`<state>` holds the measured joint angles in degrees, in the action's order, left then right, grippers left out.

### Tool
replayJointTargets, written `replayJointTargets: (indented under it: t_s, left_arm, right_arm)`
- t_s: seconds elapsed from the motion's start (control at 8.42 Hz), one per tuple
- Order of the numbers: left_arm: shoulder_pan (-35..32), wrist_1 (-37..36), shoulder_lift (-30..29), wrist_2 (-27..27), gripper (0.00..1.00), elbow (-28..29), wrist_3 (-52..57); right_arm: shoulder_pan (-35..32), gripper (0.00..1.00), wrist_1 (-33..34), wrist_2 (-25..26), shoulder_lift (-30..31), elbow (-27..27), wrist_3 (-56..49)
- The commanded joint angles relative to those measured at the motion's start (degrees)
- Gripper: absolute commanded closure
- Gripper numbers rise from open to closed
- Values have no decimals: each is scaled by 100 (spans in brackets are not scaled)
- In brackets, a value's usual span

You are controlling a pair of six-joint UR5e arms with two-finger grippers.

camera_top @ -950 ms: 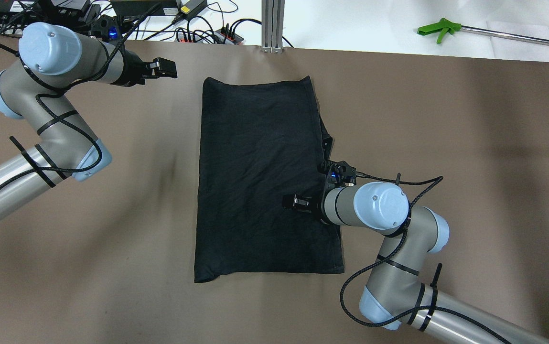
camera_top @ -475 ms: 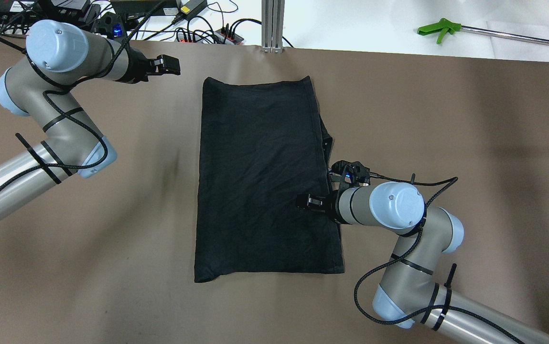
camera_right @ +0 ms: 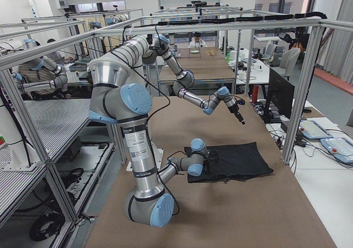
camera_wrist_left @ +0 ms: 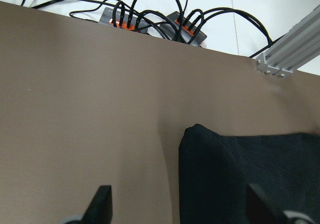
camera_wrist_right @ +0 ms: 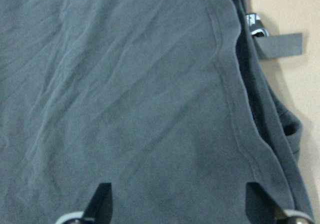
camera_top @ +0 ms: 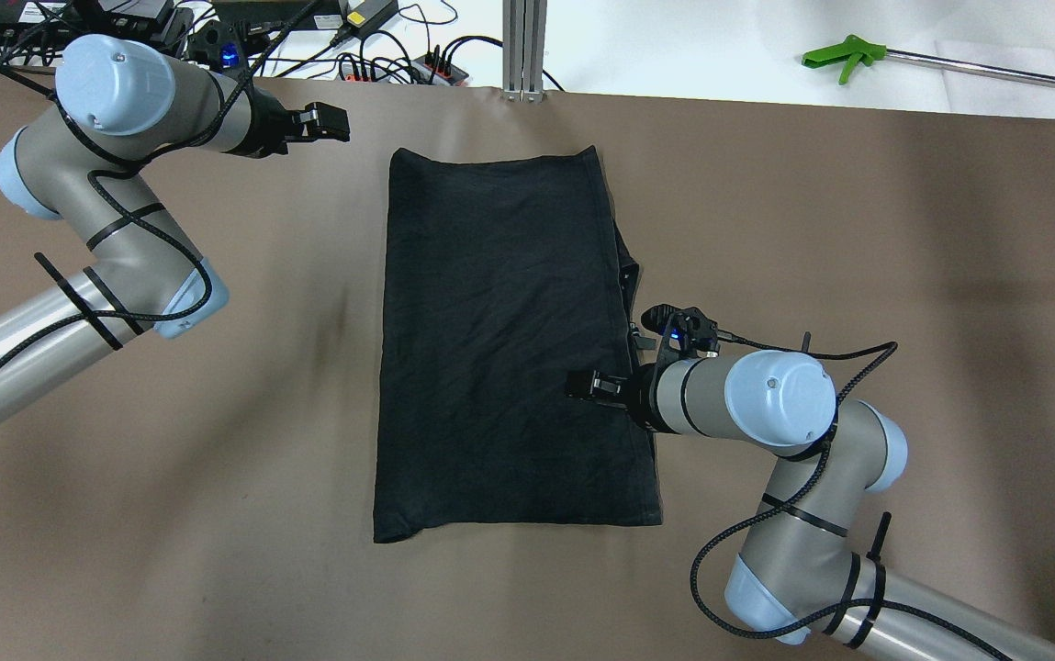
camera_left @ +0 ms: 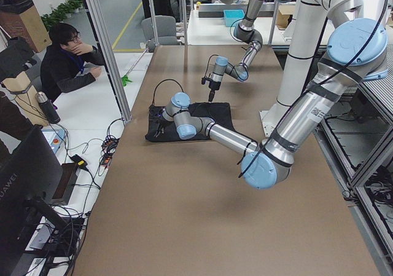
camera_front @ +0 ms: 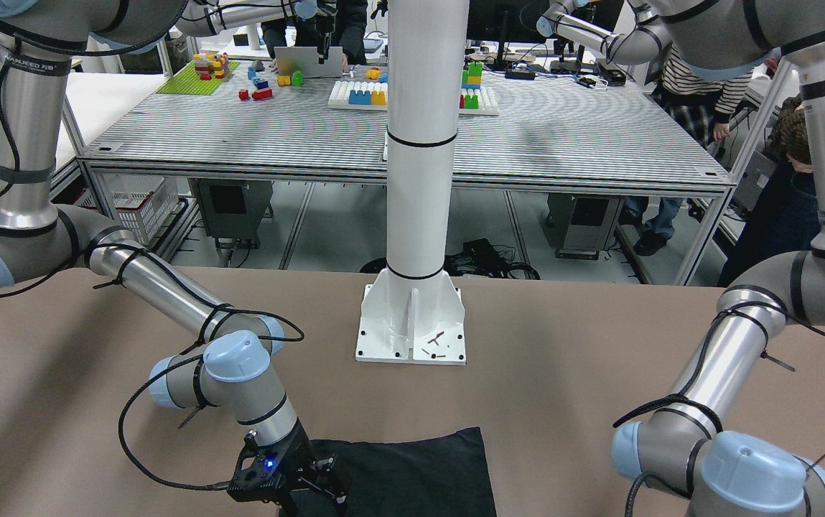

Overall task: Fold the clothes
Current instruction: 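Press the right gripper along the lower folded edge of the shirt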

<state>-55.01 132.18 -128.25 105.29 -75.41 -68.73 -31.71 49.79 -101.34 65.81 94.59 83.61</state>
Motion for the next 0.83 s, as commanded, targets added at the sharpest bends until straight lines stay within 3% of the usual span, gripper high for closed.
replayJointTargets:
  t_s: [0.0, 0.24, 0.48, 0.71]
  left_arm:
    - [-1, 0, -7, 0, 6, 0, -26]
    - [-1, 0, -15, 0, 6, 0, -26]
    - [-1, 9, 2, 0, 6, 0, -26]
    - [-10, 18, 37, 0, 6, 0, -18]
  right_arm:
    - [147, 6, -66, 70, 308, 444, 986]
    - [436, 6, -66, 315, 905, 954, 1244]
    - [883, 6, -66, 841, 926, 956, 1315]
    - [1000, 6, -22, 923, 864, 947, 1351]
